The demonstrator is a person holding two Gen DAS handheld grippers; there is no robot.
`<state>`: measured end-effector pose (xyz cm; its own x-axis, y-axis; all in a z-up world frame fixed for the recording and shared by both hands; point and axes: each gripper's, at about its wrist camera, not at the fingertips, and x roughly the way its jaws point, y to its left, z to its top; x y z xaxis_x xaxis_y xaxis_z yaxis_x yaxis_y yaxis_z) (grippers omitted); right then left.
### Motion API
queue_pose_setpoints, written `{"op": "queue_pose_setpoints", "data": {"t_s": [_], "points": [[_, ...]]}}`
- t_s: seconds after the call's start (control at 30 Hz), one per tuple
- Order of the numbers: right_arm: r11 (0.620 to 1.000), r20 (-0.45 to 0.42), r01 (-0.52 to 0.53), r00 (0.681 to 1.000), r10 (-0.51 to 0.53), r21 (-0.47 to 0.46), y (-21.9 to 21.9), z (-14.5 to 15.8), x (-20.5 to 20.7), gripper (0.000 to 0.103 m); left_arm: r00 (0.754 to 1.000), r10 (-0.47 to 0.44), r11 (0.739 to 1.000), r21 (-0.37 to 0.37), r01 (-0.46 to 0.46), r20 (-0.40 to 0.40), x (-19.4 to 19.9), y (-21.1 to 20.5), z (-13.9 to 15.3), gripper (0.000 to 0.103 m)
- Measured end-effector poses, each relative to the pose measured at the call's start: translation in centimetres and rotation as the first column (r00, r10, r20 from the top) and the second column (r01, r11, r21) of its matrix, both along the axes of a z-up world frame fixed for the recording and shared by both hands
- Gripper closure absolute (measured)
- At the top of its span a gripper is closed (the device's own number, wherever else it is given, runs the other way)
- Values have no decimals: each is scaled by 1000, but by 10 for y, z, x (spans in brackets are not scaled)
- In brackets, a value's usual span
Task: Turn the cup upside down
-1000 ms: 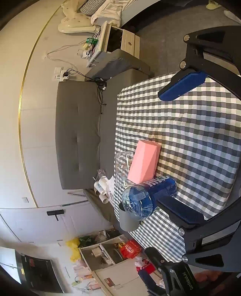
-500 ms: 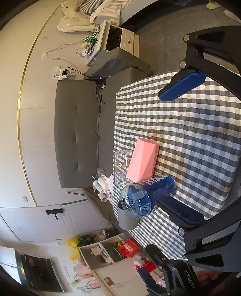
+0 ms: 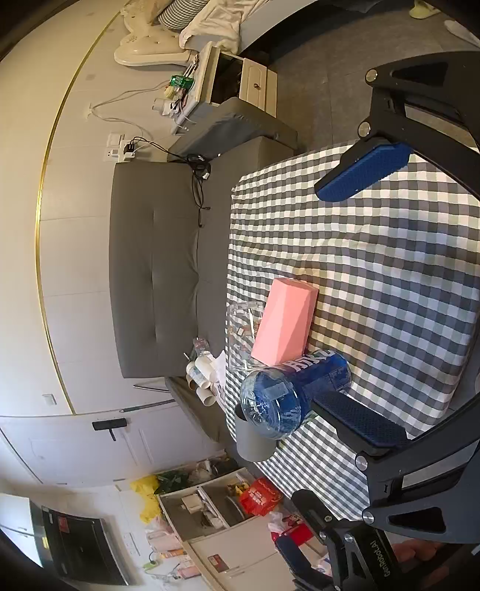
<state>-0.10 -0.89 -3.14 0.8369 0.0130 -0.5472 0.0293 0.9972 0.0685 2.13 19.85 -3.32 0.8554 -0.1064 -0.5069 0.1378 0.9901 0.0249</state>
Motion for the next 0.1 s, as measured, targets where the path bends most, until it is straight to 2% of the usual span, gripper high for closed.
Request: {"op": "queue_pose_setpoints", "data": {"t_s": [0.1], "points": [[1000, 0, 3, 1000, -3, 2, -1, -1, 0, 0, 1000, 1, 1000, 2, -1, -1, 0, 0, 0, 0]]}}
